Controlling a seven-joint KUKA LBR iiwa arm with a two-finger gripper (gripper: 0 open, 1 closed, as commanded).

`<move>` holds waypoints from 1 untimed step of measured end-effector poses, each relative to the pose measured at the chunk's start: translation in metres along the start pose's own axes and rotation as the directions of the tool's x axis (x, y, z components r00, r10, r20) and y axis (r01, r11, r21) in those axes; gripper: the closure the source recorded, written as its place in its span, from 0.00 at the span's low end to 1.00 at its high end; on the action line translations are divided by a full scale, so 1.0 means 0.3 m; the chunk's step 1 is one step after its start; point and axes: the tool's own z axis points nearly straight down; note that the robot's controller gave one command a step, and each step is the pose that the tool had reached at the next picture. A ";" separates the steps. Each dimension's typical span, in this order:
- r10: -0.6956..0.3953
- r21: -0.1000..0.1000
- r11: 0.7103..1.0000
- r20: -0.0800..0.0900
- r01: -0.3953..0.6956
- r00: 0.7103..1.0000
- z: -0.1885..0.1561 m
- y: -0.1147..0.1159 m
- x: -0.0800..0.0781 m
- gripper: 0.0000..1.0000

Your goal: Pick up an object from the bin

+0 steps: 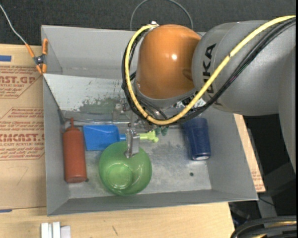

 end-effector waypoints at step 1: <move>0.000 0.000 1.000 0.000 0.000 1.000 0.000 0.000 0.000 0.00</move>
Offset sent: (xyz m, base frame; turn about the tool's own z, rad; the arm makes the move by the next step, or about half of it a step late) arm -0.0321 0.0080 -0.1271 -0.0495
